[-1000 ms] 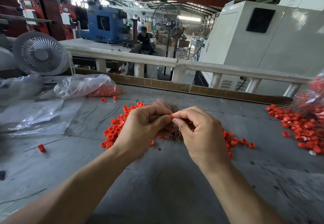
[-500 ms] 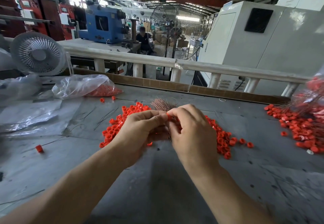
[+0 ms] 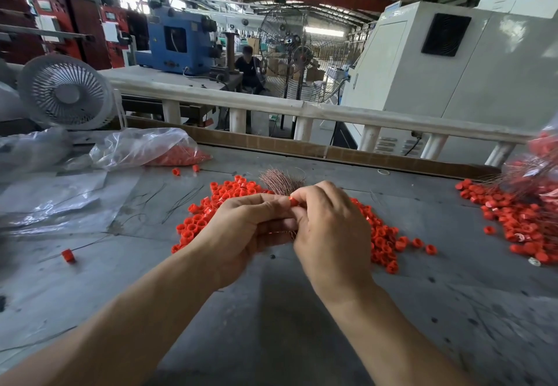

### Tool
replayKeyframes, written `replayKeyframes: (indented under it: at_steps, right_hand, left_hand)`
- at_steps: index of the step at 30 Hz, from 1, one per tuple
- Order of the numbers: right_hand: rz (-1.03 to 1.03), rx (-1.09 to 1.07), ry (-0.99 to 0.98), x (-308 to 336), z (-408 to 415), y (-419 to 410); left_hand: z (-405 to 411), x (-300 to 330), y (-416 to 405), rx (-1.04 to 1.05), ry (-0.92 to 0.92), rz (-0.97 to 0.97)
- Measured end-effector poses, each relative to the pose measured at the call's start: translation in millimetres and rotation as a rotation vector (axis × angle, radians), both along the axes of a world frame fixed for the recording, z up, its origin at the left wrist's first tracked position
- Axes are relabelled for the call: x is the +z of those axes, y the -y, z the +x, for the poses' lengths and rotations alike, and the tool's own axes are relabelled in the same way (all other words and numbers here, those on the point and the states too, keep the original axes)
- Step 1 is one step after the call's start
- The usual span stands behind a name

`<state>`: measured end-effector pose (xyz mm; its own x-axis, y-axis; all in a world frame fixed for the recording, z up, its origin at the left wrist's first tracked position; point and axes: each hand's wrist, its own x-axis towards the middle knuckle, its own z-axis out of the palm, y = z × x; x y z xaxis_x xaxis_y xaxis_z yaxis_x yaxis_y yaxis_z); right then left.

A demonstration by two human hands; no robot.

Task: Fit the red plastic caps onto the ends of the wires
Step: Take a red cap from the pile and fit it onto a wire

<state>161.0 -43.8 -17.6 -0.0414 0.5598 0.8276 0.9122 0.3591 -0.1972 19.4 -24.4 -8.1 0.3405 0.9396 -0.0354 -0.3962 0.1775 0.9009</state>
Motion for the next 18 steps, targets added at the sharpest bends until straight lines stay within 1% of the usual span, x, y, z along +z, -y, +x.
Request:
replayKeyframes:
  at_steps: [9, 14, 18]
  right_hand:
    - [0.005, -0.036, 0.029, -1.2, -1.9, -0.6]
    - [-0.014, -0.012, 0.044, -1.7, -1.2, -0.7]
    - [-0.017, 0.018, 0.007, -1.8, -0.1, 0.1]
  left_hand:
    - [0.5, -0.4, -0.3, -0.046, 0.029, -0.010]
    - [-2.0, -2.7, -4.2, -0.025, 0.033, -0.070]
    - [-2.3, -2.8, -5.7, -0.030, 0.042, -0.094]
